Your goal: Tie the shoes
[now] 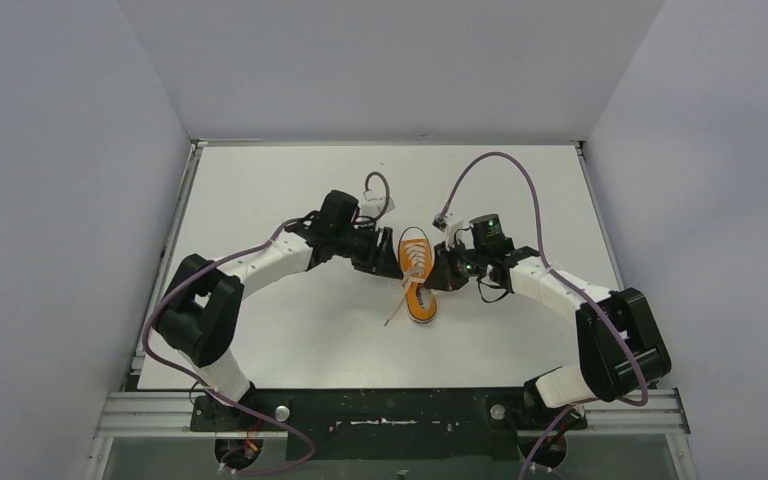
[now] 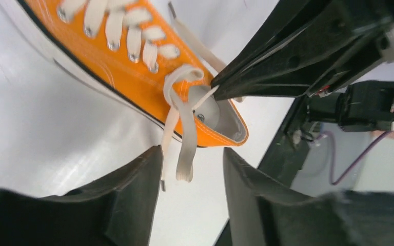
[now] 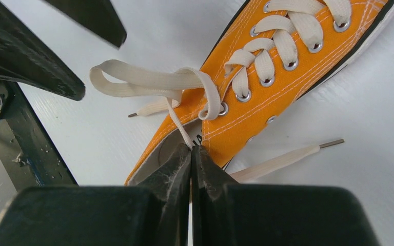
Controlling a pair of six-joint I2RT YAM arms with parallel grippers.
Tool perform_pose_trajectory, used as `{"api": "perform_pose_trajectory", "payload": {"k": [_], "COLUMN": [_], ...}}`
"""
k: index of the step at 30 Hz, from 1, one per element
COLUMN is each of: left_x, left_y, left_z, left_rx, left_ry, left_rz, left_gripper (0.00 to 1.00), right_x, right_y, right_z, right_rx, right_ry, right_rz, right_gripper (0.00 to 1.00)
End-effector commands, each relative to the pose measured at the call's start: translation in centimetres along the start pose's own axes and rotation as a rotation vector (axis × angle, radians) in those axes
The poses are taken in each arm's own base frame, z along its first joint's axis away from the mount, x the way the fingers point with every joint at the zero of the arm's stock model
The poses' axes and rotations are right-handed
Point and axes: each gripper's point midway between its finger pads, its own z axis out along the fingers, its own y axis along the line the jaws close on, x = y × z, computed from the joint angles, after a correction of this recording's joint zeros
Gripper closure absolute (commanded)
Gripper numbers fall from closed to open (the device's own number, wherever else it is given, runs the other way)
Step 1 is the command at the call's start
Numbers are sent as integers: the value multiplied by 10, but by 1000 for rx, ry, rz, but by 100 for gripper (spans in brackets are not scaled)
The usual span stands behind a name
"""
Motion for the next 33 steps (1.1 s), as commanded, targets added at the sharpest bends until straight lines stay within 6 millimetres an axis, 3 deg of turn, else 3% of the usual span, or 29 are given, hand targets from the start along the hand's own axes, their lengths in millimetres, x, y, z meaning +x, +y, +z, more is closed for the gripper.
{"api": "perform_pose_trajectory", "payload": {"k": [1, 4, 8, 15, 21, 28, 33], "left_x": [-43, -59, -59, -47, -42, -35, -31], "left_y": [-14, -22, -25, -24, -6, -2, -3], "left_z": [-10, -3, 16, 31, 38, 44, 43], "left_rx": [-4, 54, 170, 303, 261, 279, 280], "left_ry": [-43, -57, 1, 28, 20, 41, 47], "left_rz": [200, 271, 284, 262, 244, 236, 247], "left_gripper": [50, 35, 33, 33, 39, 45, 43], "right_x": [-24, -26, -29, -35, -36, -40, -42], "right_y": [3, 3, 3, 1, 1, 2, 1], "right_z": [-5, -5, -5, -4, -2, -1, 0], "right_rx": [-6, -5, -6, 2, -5, -8, -6], "right_ry": [-67, -66, -71, -85, -89, -100, -116], "right_rz": [-41, -41, -36, -26, -15, -2, 14], "right_gripper": [100, 100, 100, 100, 100, 100, 100]}}
